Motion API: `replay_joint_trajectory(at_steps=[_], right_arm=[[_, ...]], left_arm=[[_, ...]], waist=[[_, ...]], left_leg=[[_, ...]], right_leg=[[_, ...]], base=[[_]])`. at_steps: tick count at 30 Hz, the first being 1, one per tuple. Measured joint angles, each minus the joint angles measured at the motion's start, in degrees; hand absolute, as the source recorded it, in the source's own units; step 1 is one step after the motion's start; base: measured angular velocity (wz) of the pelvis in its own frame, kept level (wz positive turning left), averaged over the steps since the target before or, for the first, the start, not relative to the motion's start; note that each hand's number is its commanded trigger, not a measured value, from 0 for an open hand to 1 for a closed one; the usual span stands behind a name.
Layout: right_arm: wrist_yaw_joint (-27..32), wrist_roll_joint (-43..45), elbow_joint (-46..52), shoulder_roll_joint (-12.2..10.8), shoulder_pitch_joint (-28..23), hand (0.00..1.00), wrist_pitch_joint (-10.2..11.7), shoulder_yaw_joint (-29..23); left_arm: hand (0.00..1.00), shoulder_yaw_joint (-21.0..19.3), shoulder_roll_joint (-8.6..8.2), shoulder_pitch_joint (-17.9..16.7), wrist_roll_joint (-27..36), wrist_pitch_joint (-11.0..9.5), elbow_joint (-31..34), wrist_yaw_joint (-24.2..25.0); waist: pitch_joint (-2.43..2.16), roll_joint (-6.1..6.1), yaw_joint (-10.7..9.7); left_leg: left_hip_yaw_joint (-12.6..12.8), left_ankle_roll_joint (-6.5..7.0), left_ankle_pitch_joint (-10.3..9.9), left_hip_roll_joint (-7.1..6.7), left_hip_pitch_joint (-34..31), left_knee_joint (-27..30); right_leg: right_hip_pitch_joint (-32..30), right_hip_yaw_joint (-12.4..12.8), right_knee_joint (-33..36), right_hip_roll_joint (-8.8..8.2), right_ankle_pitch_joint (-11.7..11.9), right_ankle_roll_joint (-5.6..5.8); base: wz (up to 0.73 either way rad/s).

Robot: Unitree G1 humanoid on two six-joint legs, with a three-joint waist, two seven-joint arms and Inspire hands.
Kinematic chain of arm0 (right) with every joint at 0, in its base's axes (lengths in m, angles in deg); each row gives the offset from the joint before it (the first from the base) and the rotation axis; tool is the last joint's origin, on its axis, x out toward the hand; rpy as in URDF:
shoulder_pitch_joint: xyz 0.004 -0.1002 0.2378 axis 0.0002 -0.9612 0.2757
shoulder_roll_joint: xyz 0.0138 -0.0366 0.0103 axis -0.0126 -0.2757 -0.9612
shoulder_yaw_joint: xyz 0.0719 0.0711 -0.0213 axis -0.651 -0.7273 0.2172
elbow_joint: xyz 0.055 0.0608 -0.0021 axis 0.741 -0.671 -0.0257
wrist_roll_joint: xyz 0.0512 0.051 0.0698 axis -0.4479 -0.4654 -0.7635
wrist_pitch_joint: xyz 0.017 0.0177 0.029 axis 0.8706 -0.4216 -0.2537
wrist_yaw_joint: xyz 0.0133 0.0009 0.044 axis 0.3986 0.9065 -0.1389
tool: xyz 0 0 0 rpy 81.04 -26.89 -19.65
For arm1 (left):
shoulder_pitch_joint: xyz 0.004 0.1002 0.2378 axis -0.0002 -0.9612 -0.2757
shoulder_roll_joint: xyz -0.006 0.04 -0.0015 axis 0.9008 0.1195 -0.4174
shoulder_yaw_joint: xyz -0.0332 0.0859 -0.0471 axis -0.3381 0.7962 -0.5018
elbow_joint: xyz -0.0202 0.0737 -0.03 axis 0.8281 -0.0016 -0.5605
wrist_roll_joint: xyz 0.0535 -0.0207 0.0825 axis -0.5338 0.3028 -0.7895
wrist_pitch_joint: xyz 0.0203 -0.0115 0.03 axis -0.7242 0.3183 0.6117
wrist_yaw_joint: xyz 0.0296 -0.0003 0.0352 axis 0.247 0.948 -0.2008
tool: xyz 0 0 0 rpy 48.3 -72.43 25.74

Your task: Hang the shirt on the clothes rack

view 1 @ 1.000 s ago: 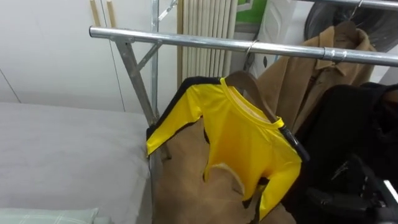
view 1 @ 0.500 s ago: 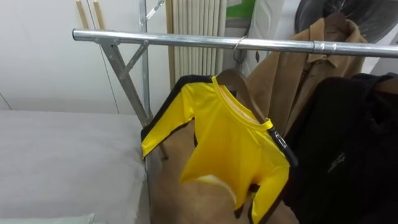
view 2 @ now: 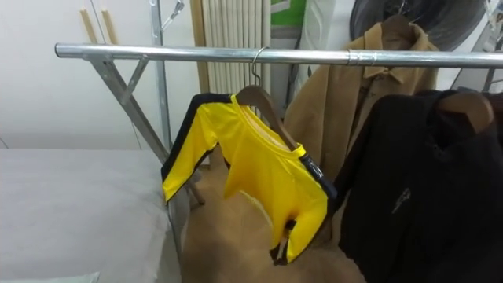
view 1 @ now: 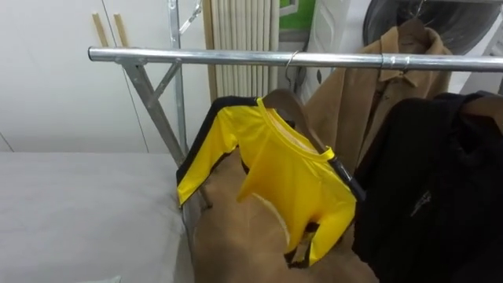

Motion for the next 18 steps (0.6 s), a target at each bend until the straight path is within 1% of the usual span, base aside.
replay_joint_trajectory(at_steps=[1, 3, 5, 8, 15, 18], right_arm=[[-0.43, -0.71, -0.64, -0.01, 0.13, 0.00, 0.44, 0.02], [-1.25, -1.72, -1.72, -0.06, 0.28, 0.00, 0.78, 0.03], [-2.61, -3.74, -2.68, -0.10, 0.28, 0.00, 1.18, 0.12], [-3.64, -4.23, -3.42, -0.35, 0.32, 0.00, 1.18, -0.03], [-4.64, -4.15, -3.54, -0.44, 0.50, 0.00, 1.16, -0.07], [-5.24, -4.51, -3.74, -0.39, 0.85, 0.00, 1.13, 0.94]], left_arm=[[0.00, 0.00, -0.18, 0.02, 0.19, 0.00, 0.00, 0.03], [0.00, 0.04, -0.19, 0.11, 0.56, 0.00, -0.08, 0.08], [0.00, 1.24, -0.30, 0.14, 1.13, 0.00, -0.80, 0.12], [0.00, 2.18, -0.31, 0.15, 1.14, 0.00, -1.17, 0.62], [0.00, 2.19, -0.05, 0.15, 1.12, 0.01, -1.63, 3.08], [0.00, 3.01, 0.18, 0.15, 1.57, 0.02, -1.75, 3.72]], waist=[[0.01, 0.30, -0.07], [0.00, 0.48, -0.22], [-0.02, 0.65, -0.35], [0.00, 0.75, -0.43], [0.01, 0.99, -0.76], [0.02, 1.10, -0.76]], left_leg=[[0.00, 0.00, 0.00, -0.01, 0.01, 0.00], [-0.18, -0.01, 0.01, 0.00, 0.04, 0.01], [-0.14, -0.01, 0.02, 0.00, 0.13, 0.02], [0.01, -0.02, 0.01, 0.01, 0.12, 0.02], [-0.02, -0.01, 0.01, 0.03, 0.01, 0.01], [-0.03, -0.01, 0.01, 0.05, -0.03, 0.00]], right_leg=[[-0.02, 0.00, 0.02, 0.00, -0.01, 0.01], [0.00, -0.06, 0.02, 0.00, -0.02, 0.01], [0.01, -0.02, 0.03, 0.02, -0.02, 0.00], [0.00, 0.10, -0.01, 0.02, 0.00, -0.02], [-0.01, 0.07, -0.04, 0.02, 0.02, -0.02], [0.04, 0.02, -0.11, 0.03, 0.02, -0.02]], base=[[0.00], [0.00], [0.00], [0.00], [0.00], [0.00]])
